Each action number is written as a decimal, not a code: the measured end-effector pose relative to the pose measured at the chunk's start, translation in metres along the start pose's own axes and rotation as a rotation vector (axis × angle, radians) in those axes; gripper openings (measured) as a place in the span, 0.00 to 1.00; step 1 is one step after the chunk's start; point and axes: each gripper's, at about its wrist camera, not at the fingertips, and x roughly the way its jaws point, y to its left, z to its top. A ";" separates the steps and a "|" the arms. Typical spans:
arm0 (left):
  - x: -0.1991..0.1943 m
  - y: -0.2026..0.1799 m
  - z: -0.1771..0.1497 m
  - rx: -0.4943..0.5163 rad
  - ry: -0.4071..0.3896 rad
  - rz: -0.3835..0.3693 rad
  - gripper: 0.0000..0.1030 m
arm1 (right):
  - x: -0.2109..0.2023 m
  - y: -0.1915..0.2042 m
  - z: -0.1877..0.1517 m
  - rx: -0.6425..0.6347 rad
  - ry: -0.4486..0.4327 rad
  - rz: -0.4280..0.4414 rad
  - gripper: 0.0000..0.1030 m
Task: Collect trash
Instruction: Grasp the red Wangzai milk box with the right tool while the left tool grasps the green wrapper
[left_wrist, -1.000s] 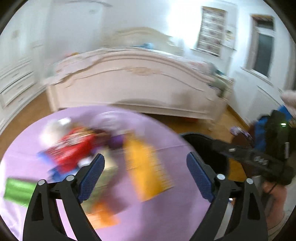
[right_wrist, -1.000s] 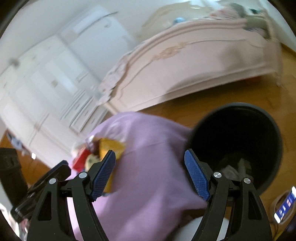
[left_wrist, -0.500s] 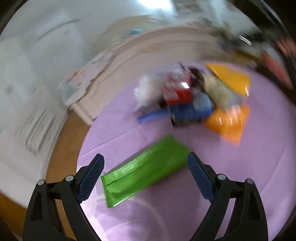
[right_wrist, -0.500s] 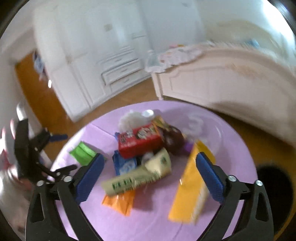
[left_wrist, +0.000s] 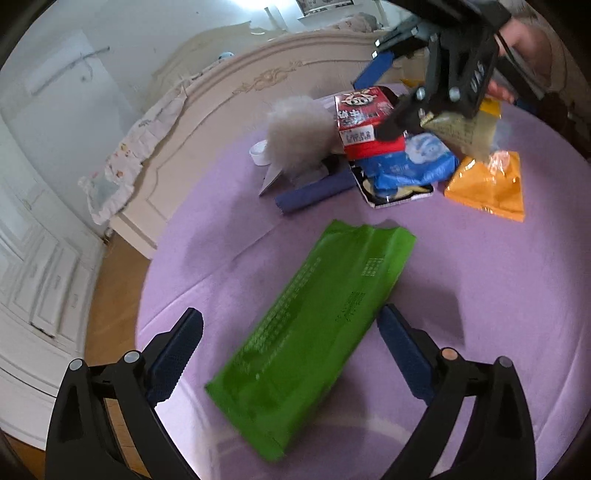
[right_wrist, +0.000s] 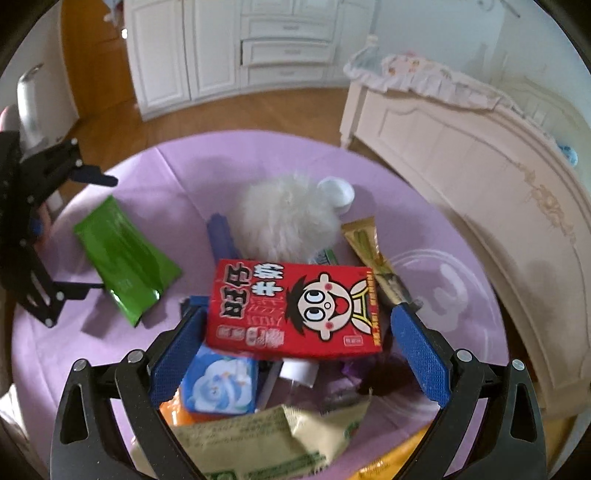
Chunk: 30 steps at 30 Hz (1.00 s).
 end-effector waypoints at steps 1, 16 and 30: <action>0.003 0.004 0.001 -0.015 0.002 -0.011 0.92 | 0.002 -0.002 -0.001 0.011 0.003 0.004 0.95; 0.003 0.013 0.002 -0.366 0.080 -0.133 0.34 | -0.038 -0.022 -0.030 0.337 -0.151 0.195 0.85; -0.050 -0.037 0.048 -0.547 -0.095 -0.230 0.33 | -0.131 -0.054 -0.117 0.643 -0.420 0.244 0.85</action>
